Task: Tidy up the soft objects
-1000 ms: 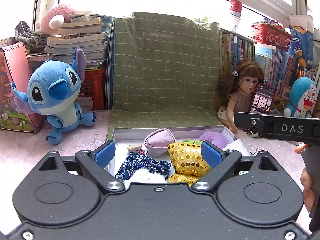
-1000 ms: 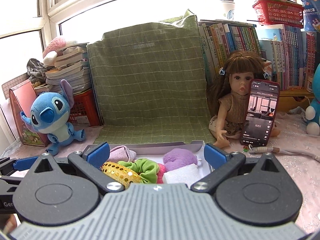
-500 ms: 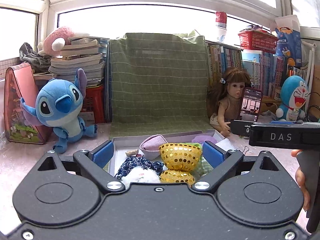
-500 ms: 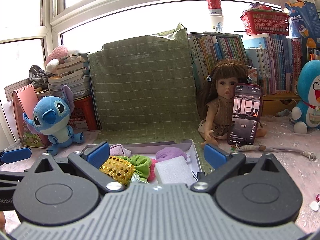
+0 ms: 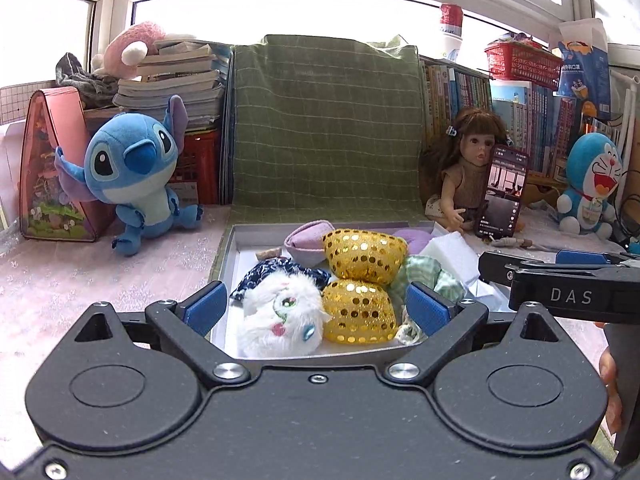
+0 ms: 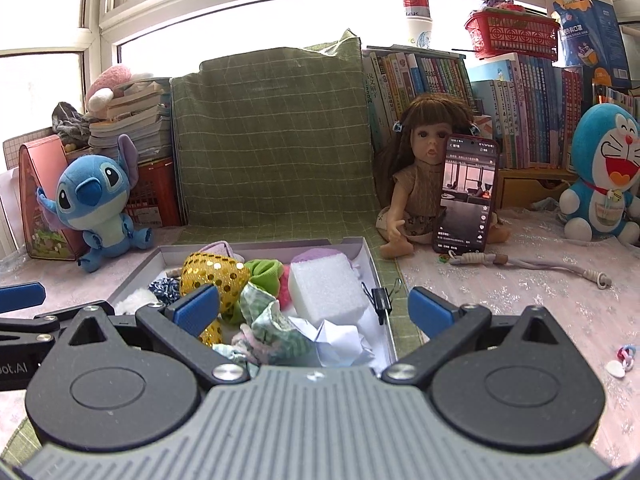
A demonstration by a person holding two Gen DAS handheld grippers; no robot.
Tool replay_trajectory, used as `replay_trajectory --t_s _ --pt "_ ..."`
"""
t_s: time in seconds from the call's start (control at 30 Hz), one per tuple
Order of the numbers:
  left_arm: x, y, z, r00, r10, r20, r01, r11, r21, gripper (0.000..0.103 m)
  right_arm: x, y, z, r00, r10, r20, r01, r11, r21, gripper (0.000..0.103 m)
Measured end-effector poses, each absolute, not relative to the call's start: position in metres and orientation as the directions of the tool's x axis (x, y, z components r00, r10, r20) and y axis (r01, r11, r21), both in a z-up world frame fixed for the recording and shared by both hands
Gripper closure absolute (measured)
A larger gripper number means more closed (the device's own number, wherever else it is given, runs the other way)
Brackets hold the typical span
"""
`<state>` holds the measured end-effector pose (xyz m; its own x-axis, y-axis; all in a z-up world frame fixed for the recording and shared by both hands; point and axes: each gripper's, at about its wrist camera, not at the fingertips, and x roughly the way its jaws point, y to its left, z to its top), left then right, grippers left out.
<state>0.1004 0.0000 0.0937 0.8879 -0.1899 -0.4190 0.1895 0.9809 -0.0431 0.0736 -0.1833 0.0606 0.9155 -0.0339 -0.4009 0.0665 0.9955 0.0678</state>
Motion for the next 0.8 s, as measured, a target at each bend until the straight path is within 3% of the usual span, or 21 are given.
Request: replay_trajectory --t_s 0.8 --pt "0.092 0.004 0.024 0.827 -0.134 -0.546 0.135 0.99 -0.038 0.007 0.057 -0.176 0.004 0.861 -0.039 -0.508 0.07 0.997 0.042 0.0"
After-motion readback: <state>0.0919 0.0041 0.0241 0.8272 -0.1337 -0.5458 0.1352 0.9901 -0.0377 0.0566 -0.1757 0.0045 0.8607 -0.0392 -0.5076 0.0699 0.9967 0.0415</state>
